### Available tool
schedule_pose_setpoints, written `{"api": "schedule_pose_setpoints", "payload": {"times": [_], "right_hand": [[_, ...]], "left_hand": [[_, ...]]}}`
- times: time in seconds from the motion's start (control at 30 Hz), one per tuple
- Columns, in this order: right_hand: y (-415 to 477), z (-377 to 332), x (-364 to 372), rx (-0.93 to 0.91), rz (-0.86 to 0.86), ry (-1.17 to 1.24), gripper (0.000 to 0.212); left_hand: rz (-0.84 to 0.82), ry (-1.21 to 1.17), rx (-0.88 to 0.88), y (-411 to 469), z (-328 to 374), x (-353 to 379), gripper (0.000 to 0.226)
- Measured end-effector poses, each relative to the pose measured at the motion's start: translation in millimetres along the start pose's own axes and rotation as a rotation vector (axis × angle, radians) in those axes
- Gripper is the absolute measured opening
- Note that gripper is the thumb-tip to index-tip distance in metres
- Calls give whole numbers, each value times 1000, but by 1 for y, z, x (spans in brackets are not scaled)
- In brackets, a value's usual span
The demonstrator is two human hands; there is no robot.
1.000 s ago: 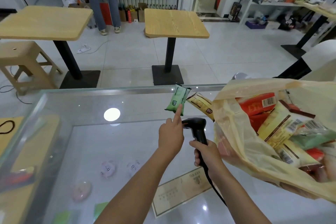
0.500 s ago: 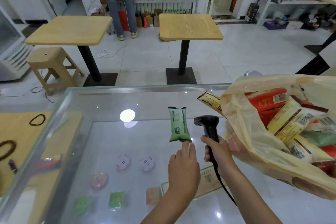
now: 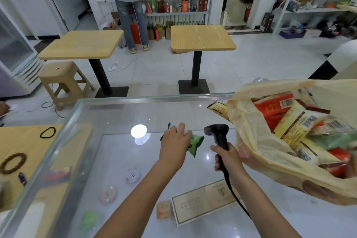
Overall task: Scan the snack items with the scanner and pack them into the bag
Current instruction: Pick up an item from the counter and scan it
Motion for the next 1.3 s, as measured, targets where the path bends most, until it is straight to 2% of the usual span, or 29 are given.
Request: {"api": "schedule_pose_setpoints", "payload": {"times": [0.03,0.07,0.13,0.2,0.27,0.3,0.37,0.4,0.43,0.47,0.5,0.57,0.63,0.77,0.93,1.03,1.17,1.23,1.3], "right_hand": [[-1,0,0,-2,-2,-4,22],[-1,0,0,-5,-6,-8,22],[-2,0,0,-8,-13,-16,20],[-3,-1,0,-9,-13,-20,18],[-3,-1,0,-11,-16,-18,18],[-3,-1,0,-12,-18,-17,19],[-3,-1,0,-15,-19,-21,21],[-3,-1,0,-11,-19,-23,22],[-3,-2,1,-3,-26,-20,23],[-4,-3,2,15,-44,-13,24],[-4,-4,3,41,-72,1,24],[-5,-9,6,108,-144,28,25],[-6,-17,8,141,-193,1,29],[-5,-33,6,123,-155,-128,31],[-9,-43,5,101,-88,-238,32],[-25,-50,6,80,-103,-226,32],[-55,-58,7,75,-209,-194,30],[-70,-62,5,84,-235,-192,36],[-83,-64,3,94,-234,-174,51]], "left_hand": [[-26,24,-38,4,-3,-4,39],[-83,16,-100,7,-9,-3,37],[-267,-103,-274,6,-23,8,53],[-348,-303,-425,-2,-32,19,63],[-329,-401,-527,-11,-40,19,64],[-276,-363,-553,-15,-45,17,62],[-55,-186,-492,-18,-51,-4,45],[69,-153,-403,-20,-51,-12,25],[172,-190,-270,-19,-48,-13,30],[182,-216,-103,-17,-42,-9,54],[126,-256,60,-17,-35,-4,69],[-38,-270,219,-20,-22,10,68],[-84,-270,207,-22,-17,20,61],[-37,-126,84,-14,-17,13,46],[-180,-37,-9,-7,-18,14,36],[-226,-65,-79,-9,-10,23,40],[-139,-73,-112,-7,-7,31,60],[-119,-112,-127,-2,-14,32,62],[-115,-145,-135,2,-19,31,58]]}}
Point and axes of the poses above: each hand's wrist, its own y-axis towards the middle knuckle, its own x-axis out of the palm, z = x × y, the point moved 7 cm from there along y, towards the middle knuckle, and after that the axes turned 1 degree about -y, right-handed, at the moved point
